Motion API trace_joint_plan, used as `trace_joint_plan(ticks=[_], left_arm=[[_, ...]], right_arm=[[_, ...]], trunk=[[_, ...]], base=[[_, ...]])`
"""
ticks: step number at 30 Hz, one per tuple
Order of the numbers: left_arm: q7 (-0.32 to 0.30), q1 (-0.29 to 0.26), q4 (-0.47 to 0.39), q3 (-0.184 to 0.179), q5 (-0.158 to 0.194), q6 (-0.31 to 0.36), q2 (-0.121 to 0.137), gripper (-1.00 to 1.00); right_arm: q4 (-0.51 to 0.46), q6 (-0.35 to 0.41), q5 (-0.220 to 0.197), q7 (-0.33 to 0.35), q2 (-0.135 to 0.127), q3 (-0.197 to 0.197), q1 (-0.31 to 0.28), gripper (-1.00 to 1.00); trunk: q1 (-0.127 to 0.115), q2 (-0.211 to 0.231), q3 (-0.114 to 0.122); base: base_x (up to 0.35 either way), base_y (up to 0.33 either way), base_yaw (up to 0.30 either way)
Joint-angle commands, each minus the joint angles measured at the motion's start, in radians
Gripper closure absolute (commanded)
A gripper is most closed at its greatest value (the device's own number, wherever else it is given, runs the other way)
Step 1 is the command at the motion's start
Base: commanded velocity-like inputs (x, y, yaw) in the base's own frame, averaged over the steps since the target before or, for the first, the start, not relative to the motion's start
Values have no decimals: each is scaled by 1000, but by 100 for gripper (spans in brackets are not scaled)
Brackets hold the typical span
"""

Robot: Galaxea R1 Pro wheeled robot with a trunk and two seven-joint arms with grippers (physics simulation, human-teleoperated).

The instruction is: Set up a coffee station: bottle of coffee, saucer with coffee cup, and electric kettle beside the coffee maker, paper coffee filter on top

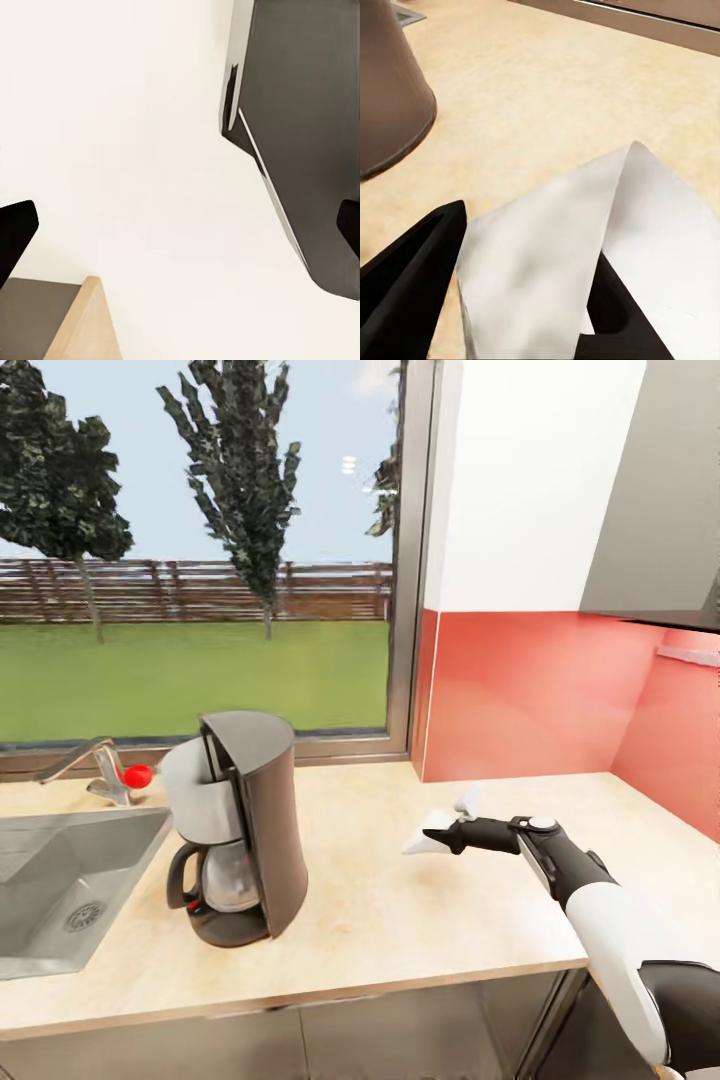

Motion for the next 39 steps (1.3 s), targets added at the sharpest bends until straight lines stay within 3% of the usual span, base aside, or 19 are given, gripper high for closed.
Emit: trace_joint_plan(ticks=[1,11,29,39], left_arm=[[3,-1,1,8,-11,-3,1,-100],[8,-1,1,8,-11,-2,-1,-100],[12,-2,0,8,-11,-3,-2,-100],[12,-3,-27,12,-9,-2,0,-100]], right_arm=[[-2,7,0,2,0,2,-1,100],[-2,7,1,2,-1,2,-1,100],[-8,7,1,1,-1,1,-1,100],[-2,7,1,1,-1,2,0,100]], trunk=[[0,-2,-1],[0,-2,15],[0,-2,24],[0,-2,34]], base=[[-280,228,0],[-240,199,0],[-10,2,-11],[-270,-53,0]])
